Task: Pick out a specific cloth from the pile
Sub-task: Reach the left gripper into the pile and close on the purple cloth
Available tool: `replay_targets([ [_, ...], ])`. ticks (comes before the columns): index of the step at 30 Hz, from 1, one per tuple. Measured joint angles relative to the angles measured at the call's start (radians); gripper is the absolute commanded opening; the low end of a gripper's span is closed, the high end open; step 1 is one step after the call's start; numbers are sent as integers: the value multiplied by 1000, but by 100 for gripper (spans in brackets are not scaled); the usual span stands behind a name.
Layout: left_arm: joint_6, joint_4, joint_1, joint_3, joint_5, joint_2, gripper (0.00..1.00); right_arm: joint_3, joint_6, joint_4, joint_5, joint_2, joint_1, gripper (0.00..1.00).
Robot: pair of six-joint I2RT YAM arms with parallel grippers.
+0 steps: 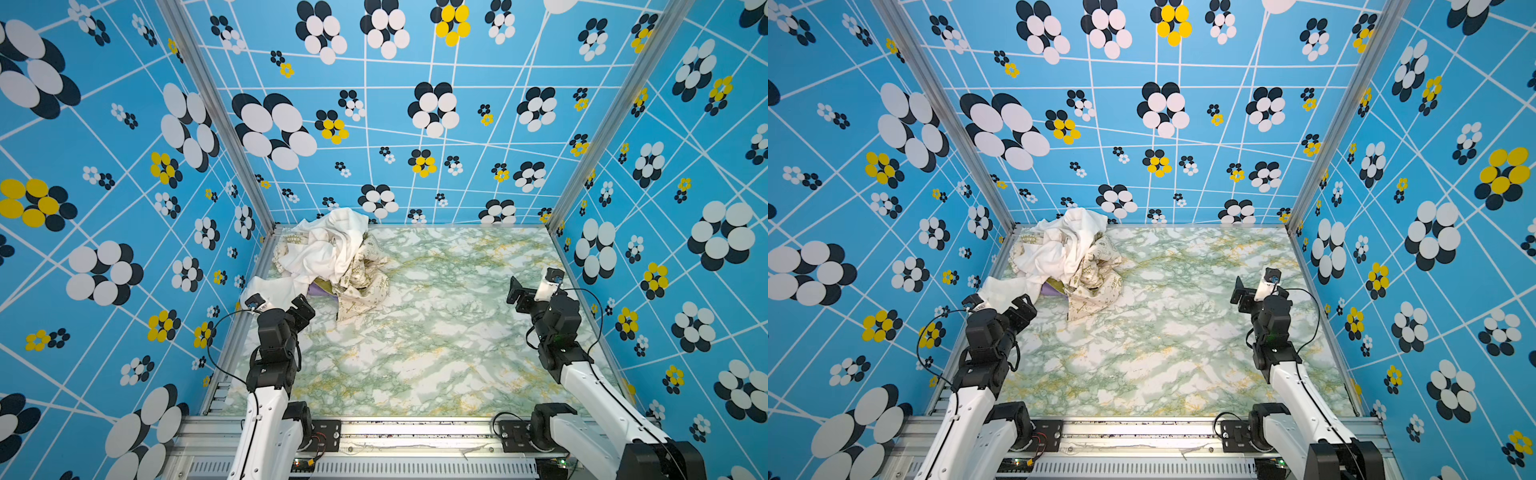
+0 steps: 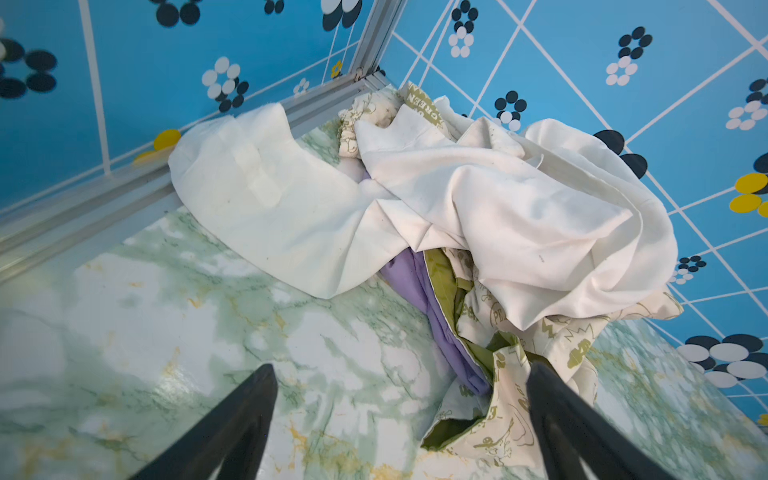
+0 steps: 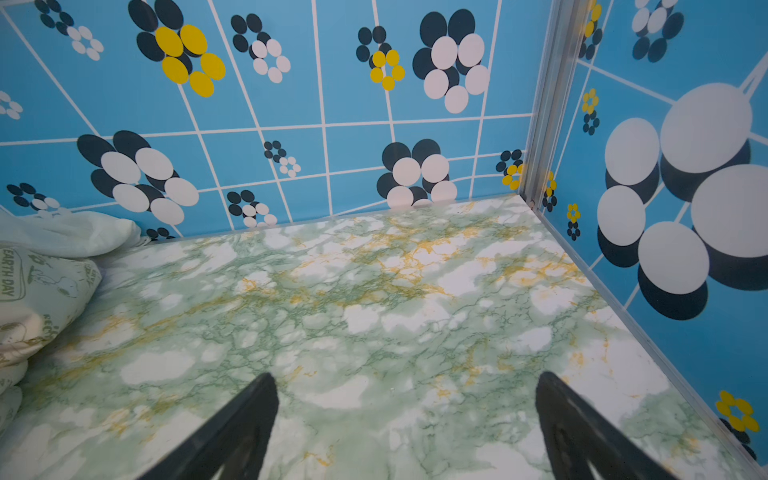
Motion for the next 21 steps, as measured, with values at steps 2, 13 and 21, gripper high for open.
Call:
replay_targets([
  [2, -79, 22, 31, 0, 65, 83, 83, 0, 11, -15, -4, -6, 0, 99],
  [13, -366, 176, 72, 56, 336, 505, 59, -10, 43, -25, -5, -28, 0, 99],
  [21, -489, 332, 72, 72, 424, 661, 39, -31, 46, -45, -3, -45, 0, 99],
])
